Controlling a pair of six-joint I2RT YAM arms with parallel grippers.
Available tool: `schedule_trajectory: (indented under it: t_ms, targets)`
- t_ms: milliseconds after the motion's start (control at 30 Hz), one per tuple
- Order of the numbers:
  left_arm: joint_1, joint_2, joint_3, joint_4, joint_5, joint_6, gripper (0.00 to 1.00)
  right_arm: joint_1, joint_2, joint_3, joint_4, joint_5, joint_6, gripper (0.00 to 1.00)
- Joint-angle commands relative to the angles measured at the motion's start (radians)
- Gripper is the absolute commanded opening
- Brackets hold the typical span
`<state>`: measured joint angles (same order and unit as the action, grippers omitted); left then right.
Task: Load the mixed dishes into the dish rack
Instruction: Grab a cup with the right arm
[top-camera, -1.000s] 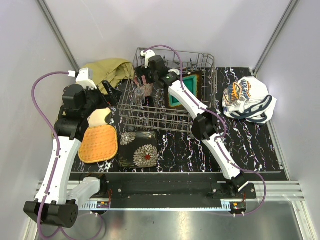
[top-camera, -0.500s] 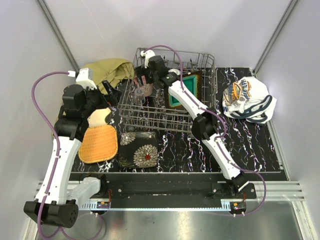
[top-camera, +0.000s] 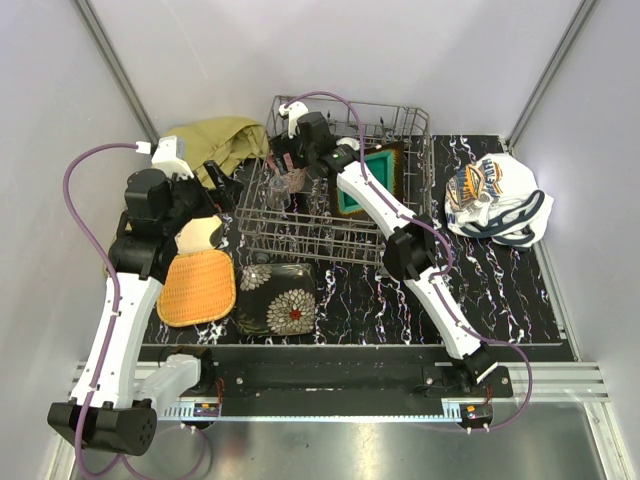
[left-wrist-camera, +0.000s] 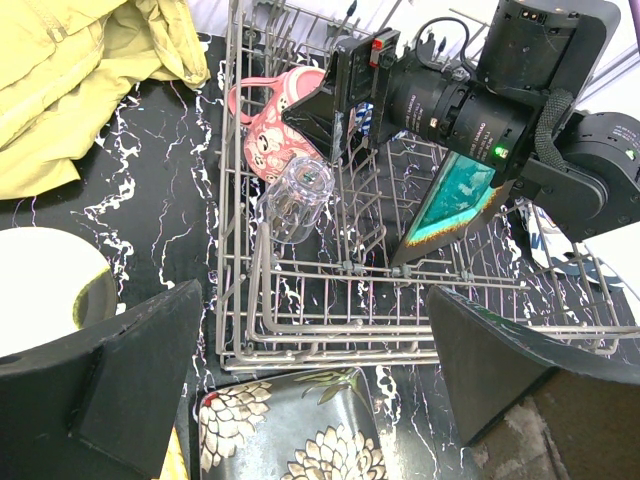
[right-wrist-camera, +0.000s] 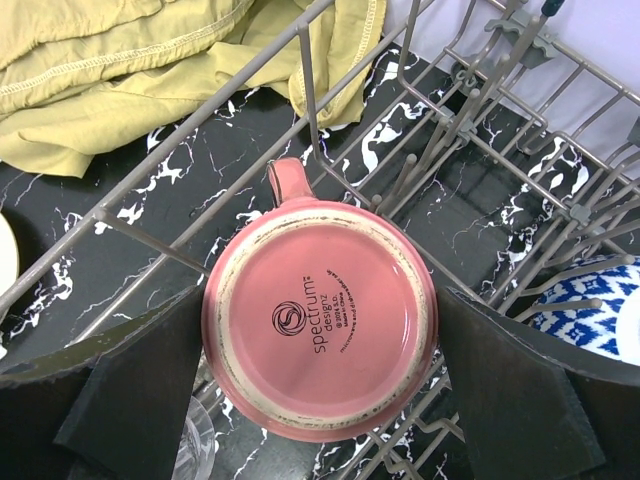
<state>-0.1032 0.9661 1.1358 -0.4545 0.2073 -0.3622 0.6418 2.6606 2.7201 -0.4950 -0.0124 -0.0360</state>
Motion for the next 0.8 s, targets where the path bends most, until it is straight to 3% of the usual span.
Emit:
schedule_trajectory:
  t_ms: [0,300,500,767]
  targets:
    - [0.003,0.000,0.002,0.046,0.015,0.012,0.99,0.010,0.022,-0.054,-0.160,-0.018,-0.050,1.00]
    - [0.005,-0.006,0.001,0.042,0.014,0.012,0.99,0.010,0.024,-0.036,-0.194,-0.028,-0.061,0.98]
    - [0.005,-0.006,0.001,0.042,0.015,0.012,0.99,0.010,0.022,-0.026,-0.197,-0.017,-0.056,0.81]
    - [0.005,-0.010,-0.001,0.040,0.010,0.016,0.99,0.009,-0.008,-0.025,-0.154,-0.031,-0.044,0.65]
